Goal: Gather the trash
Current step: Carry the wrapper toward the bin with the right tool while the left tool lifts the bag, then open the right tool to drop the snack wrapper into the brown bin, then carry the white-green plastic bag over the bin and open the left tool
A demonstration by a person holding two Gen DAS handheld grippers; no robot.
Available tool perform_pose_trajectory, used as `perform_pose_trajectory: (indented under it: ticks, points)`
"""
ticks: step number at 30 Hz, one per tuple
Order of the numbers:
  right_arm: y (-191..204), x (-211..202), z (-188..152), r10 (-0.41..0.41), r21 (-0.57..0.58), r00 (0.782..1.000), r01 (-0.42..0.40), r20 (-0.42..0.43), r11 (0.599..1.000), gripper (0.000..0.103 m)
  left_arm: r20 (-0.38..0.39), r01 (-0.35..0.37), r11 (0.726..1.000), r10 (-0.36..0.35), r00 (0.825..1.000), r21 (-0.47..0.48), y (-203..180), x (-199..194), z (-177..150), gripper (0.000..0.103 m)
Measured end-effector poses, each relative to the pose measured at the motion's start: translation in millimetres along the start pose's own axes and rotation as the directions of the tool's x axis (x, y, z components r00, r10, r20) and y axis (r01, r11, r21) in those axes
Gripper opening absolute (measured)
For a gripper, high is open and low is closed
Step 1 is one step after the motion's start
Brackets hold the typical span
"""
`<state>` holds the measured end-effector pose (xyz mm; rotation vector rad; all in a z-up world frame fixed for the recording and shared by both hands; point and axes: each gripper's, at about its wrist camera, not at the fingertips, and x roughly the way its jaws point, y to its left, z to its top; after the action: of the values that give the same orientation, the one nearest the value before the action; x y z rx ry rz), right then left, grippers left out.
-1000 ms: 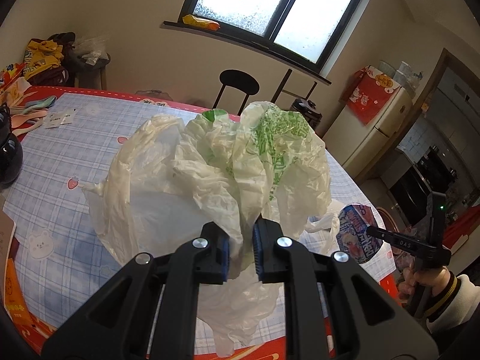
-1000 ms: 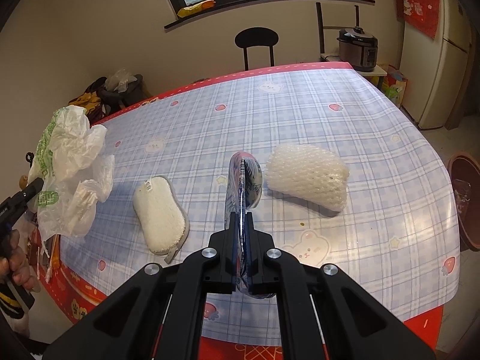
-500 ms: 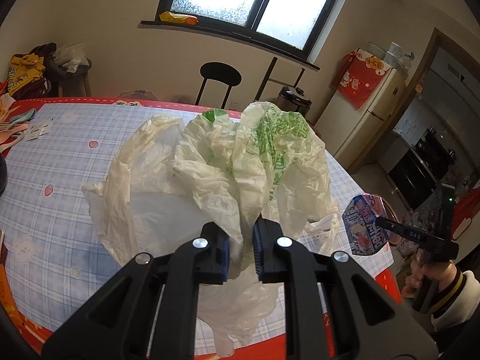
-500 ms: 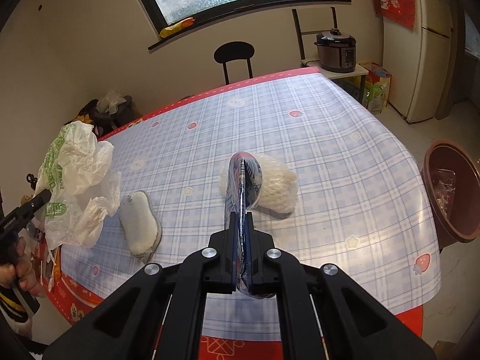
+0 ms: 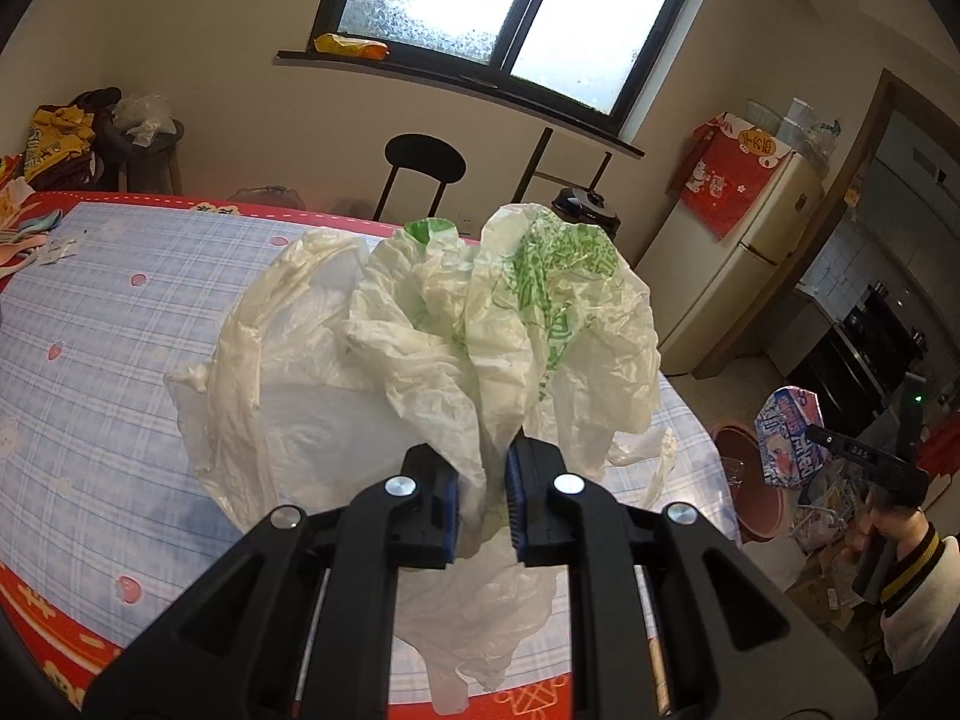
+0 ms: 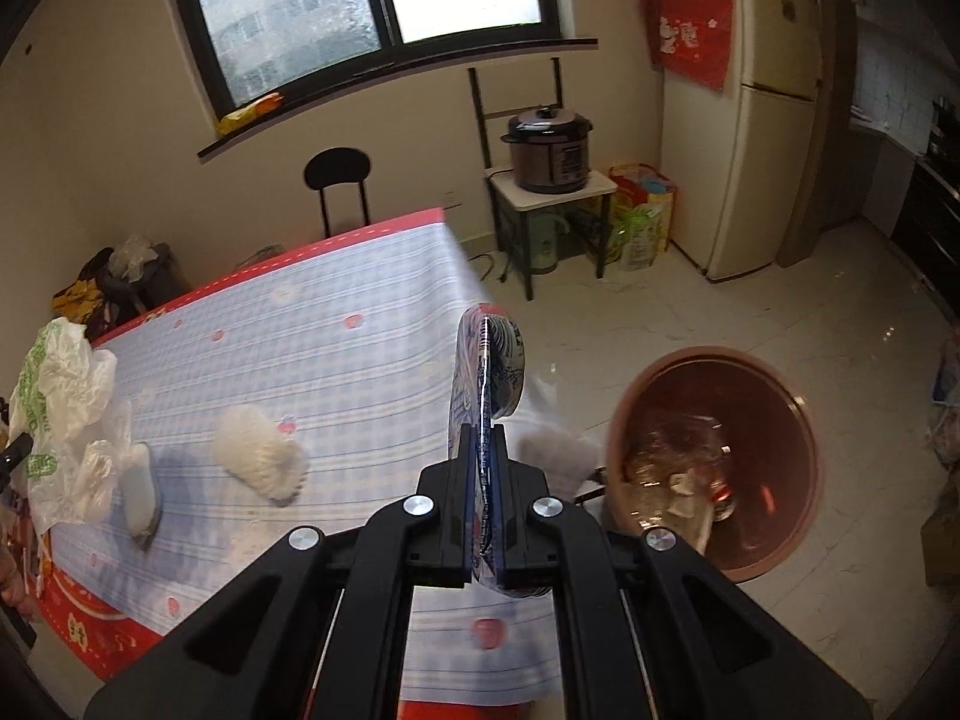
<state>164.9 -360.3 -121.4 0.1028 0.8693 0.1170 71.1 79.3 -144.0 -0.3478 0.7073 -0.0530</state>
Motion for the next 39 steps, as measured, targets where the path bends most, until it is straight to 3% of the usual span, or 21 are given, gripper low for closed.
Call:
perform_pose_trajectory:
  ticks: [6,14,15,16,17,19,23,26,31,39]
  points:
    - [-88,-13,16,-0.148,0.040,0.989,0.147,0.014,0.988,0.006,0.013,0.026,1.000,-0.026,1.000,0.001,-52,15,-10,0.016]
    - [-147,9,23,-0.256,0.047,0.966,0.257,-0.038,0.965,0.008,0.004,0.043,0.999,-0.043,0.999,0.012,-101,29,-17,0.016]
    - [-152,12,24,-0.250,0.056,0.967,0.252,-0.041,0.966,0.010,0.003,0.046,0.999,-0.046,0.999,0.021,-108,29,-17,0.016]
    - [-156,13,26,-0.243,0.065,0.969,0.245,-0.043,0.967,0.024,0.001,0.049,0.998,-0.049,0.999,0.031,-113,29,-17,0.016]
    - [-159,13,27,-0.240,0.078,0.970,0.242,-0.038,0.967,0.049,-0.002,0.051,0.998,-0.051,0.999,0.045,-119,30,-16,0.016]
    - [-162,4,29,-0.238,0.101,0.971,0.236,0.007,0.966,0.071,-0.008,0.056,0.996,-0.056,0.998,0.070,-131,30,-15,0.016]
    - [-169,-13,26,-0.212,0.130,0.976,0.205,0.041,0.970,0.091,-0.026,0.098,0.987,-0.095,0.995,0.128,-160,37,-10,0.016]
    - [-174,-26,20,-0.193,0.144,0.980,0.183,0.057,0.973,0.097,-0.042,0.135,0.974,-0.129,0.991,0.181,-191,49,-8,0.016]
    - [-188,-52,11,-0.180,0.170,0.982,0.168,0.057,0.971,0.098,-0.089,0.229,0.946,-0.214,0.973,0.231,-247,81,-8,0.016]
    - [-207,-104,-6,-0.241,0.227,0.966,0.216,0.088,0.950,0.098,-0.209,0.389,0.879,-0.340,0.917,0.276,-346,150,-17,0.016]
